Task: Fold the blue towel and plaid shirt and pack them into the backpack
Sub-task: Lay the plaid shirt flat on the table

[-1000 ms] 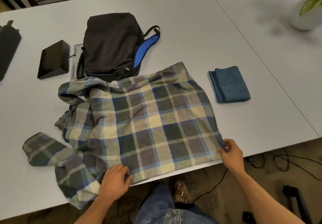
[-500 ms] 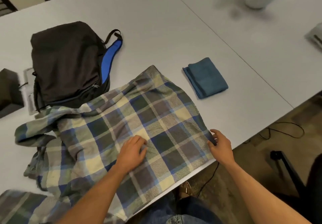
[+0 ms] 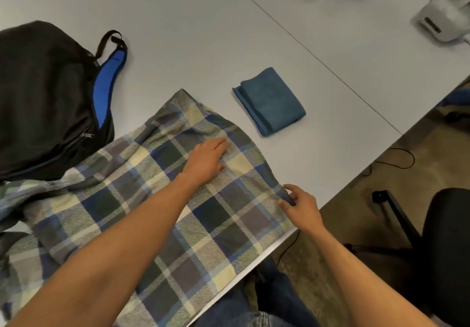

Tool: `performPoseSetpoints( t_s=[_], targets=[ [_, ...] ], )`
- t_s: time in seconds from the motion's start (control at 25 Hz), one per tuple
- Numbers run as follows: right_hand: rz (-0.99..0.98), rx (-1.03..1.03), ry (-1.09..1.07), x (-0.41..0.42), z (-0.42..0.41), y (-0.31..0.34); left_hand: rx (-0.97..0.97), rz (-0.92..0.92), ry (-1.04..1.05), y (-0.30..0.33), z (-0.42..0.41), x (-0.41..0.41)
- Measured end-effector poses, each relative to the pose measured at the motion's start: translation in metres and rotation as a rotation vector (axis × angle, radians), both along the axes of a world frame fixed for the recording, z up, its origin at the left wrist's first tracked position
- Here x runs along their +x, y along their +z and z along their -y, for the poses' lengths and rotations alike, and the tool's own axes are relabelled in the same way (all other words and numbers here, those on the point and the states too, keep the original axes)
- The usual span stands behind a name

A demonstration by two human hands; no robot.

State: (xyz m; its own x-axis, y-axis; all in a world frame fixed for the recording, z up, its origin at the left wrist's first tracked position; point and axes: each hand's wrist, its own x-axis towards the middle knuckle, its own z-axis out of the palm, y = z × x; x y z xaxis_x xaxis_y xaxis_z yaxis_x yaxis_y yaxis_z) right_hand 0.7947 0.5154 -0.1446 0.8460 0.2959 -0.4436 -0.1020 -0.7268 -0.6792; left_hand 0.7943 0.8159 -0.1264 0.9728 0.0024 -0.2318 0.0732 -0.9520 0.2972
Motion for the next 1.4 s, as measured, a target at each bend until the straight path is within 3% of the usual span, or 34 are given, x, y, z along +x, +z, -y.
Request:
performPoseSetpoints(
  t_s=[0.36, 0.52, 0.64, 0.88, 1.08, 1.24, 1.4],
  targets=[
    [-0.015, 0.104, 0.143, 0.009, 0.01, -0.002, 0.229, -0.25, -0.247, -0.009, 0.036, 0.048],
    [0.099, 0.118, 0.294, 0.006, 0.015, -0.005, 0.378, -0.278, -0.443, -0.003, 0.048, 0.062],
    [0.194, 0.099, 0.441, 0.001, 0.016, -0.003, 0.403, -0.176, -0.551, 0.0, 0.051, 0.066],
    [0.265, 0.002, 0.55, -0.007, 0.018, 0.0, 0.235, 0.256, -0.468, 0.013, -0.001, 0.027],
    [0.278, -0.047, 0.574, -0.017, 0.021, -0.005, 0.202, 0.083, -0.499, 0.01, -0.037, -0.023],
    [0.263, -0.052, 0.498, -0.023, 0.02, -0.005, 0.078, 0.031, -0.361, 0.01, -0.032, -0.027],
    [0.285, -0.061, 0.092, -0.028, 0.016, -0.006, -0.016, 0.135, -0.247, 0.01, 0.003, 0.013]
  ],
)
